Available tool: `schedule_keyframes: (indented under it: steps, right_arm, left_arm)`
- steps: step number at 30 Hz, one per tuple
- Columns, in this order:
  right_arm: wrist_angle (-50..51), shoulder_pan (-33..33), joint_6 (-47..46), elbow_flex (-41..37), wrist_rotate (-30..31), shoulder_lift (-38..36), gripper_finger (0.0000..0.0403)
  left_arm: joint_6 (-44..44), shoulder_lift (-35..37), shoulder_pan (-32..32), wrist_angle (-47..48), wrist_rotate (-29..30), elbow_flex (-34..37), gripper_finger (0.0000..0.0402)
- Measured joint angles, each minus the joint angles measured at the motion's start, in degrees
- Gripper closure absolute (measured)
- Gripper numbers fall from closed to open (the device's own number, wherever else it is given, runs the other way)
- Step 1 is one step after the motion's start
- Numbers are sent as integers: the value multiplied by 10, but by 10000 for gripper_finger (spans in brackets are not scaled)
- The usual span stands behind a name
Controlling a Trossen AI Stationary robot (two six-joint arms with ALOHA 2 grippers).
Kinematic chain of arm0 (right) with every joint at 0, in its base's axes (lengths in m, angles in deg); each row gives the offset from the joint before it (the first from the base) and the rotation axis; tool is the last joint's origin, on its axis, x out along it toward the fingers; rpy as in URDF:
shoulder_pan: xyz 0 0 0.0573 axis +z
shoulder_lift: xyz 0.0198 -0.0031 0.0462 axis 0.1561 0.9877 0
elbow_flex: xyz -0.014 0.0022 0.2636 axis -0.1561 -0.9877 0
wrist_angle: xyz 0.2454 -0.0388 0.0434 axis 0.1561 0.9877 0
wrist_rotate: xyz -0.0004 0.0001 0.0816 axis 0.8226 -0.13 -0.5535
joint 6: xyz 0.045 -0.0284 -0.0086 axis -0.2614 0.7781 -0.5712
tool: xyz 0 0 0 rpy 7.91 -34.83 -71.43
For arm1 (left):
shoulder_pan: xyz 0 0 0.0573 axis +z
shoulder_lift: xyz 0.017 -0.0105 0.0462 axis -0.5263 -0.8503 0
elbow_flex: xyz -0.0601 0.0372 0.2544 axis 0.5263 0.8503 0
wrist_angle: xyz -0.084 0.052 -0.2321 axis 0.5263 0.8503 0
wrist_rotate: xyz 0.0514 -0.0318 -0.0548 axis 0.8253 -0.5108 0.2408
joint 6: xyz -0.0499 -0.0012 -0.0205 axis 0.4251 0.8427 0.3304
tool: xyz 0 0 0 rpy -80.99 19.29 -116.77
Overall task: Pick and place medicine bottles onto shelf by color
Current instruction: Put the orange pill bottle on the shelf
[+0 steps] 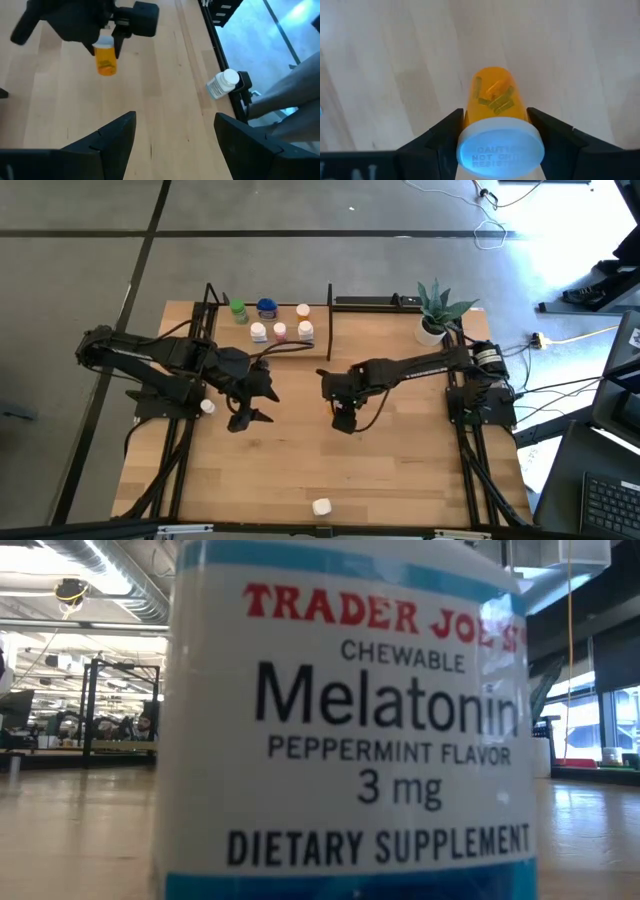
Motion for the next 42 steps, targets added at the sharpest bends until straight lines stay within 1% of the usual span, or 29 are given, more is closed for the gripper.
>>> schedule_keyframes:
  steps: [3, 7, 11, 18, 26, 34, 42]
  right_arm:
    - [38, -1, -6, 0, -7, 11, 191]
    - [66, -1, -23, 0, -8, 25, 191]
    - [90, -1, -24, 0, -24, 43, 191]
    - [85, -1, -21, 0, -24, 43, 189]
    - [84, -1, -21, 0, -23, 43, 174]
    - [83, -1, -23, 0, -22, 43, 173]
    - [61, -1, -13, -11, -22, 42, 185]
  left_arm:
    - [0, 0, 0, 0, 0, 0, 138]
    - [0, 0, 0, 0, 0, 0, 138]
    - [0, 0, 0, 1, 0, 0, 138]
    - [-1, 0, 0, 2, 0, 0, 138]
    - [-2, 0, 0, 2, 0, 0, 138]
    - [-2, 0, 0, 2, 0, 0, 138]
    - [-2, 0, -6, 2, 0, 0, 138]
